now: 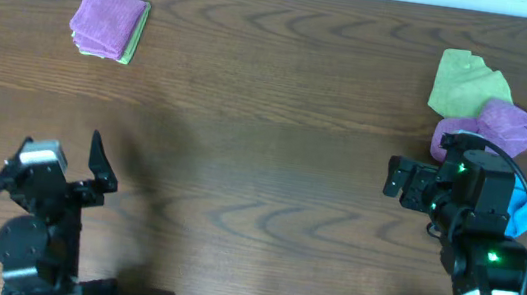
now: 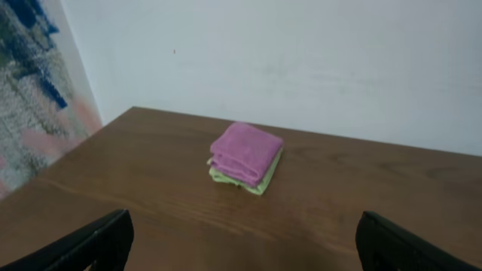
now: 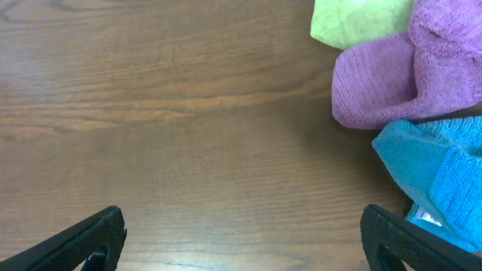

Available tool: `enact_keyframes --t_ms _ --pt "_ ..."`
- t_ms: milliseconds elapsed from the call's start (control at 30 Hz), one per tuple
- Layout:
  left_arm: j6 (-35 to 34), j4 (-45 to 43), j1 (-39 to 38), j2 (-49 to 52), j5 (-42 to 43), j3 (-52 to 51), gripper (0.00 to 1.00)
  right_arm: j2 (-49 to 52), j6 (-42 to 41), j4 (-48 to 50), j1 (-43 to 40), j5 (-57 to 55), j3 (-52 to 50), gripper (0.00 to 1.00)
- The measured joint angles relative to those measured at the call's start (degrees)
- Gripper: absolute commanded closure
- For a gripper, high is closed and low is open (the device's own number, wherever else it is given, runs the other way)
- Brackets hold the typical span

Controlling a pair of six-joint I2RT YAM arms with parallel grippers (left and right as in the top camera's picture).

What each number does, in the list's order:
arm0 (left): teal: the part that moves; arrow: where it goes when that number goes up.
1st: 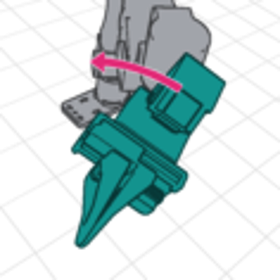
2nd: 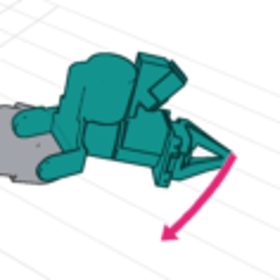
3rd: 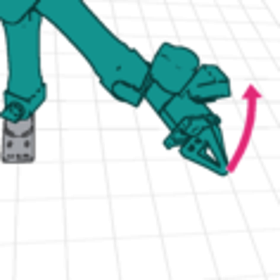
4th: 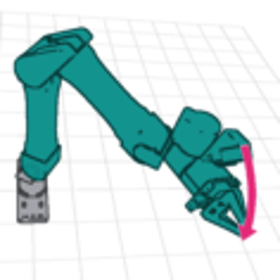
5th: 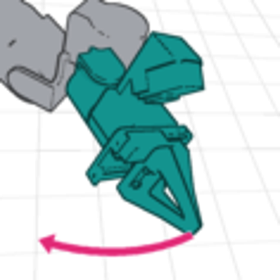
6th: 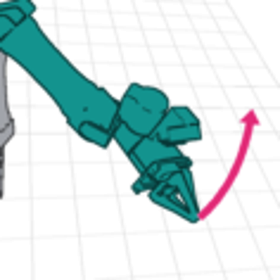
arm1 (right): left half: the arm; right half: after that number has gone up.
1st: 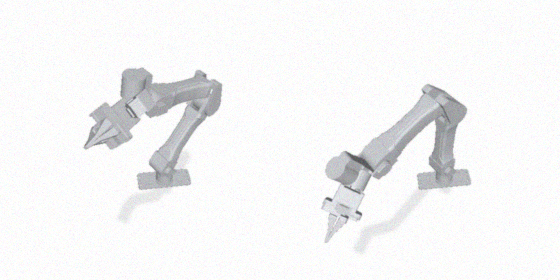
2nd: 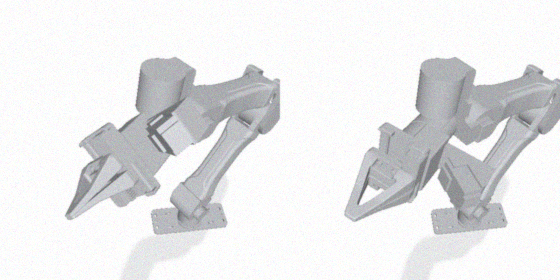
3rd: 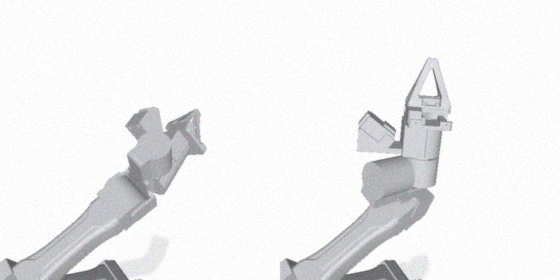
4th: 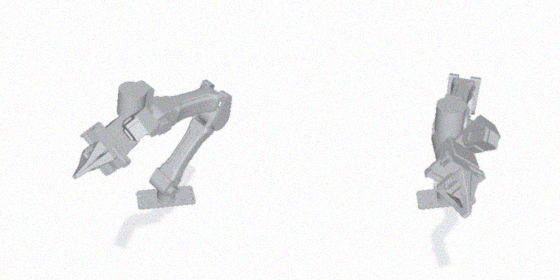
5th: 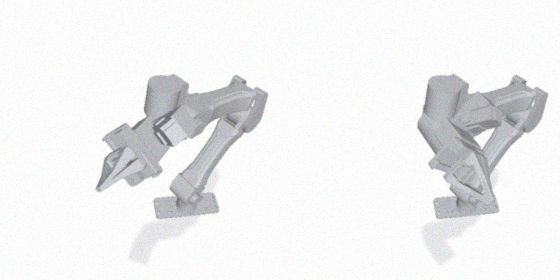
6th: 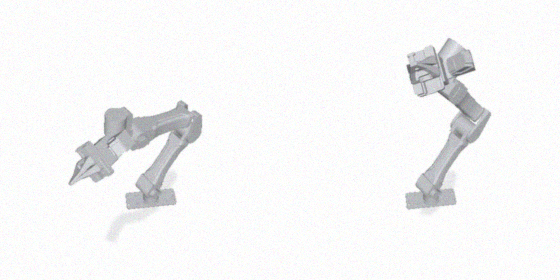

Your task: Fold the cloth

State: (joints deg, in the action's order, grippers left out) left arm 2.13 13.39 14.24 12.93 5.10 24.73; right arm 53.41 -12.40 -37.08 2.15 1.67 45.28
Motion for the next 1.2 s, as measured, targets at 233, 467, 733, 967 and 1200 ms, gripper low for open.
enact_keyframes --t_ms 233,467,733,967,1200 --pt "-1.2 -4.37 -0.04 -8.24 -2.54 -10.82 0.05 0.0 0.0 0.04 0.0 0.0 0.0 0.01" --pt "-2.43 -6.32 -1.07 -11.5 -4.07 -16.2 0.04 0.0 0.02 0.04 0.0 0.0 0.0 0.01" --pt "-3.67 -7.58 -4.17 -12.13 -4.63 -19.78 0.04 0.0 0.0 0.02 0.0 0.0 0.0 0.01" --pt "-4.39 -7.67 -7.21 -12.17 -4.72 -21.24 0.04 0.0 0.0 0.04 0.0 0.02 0.0 0.01" --pt "-6.62 -8.98 -8.85 -12.26 -4.72 -21.86 0.05 0.0 0.0 0.02 0.0 0.0 0.0 0.01"
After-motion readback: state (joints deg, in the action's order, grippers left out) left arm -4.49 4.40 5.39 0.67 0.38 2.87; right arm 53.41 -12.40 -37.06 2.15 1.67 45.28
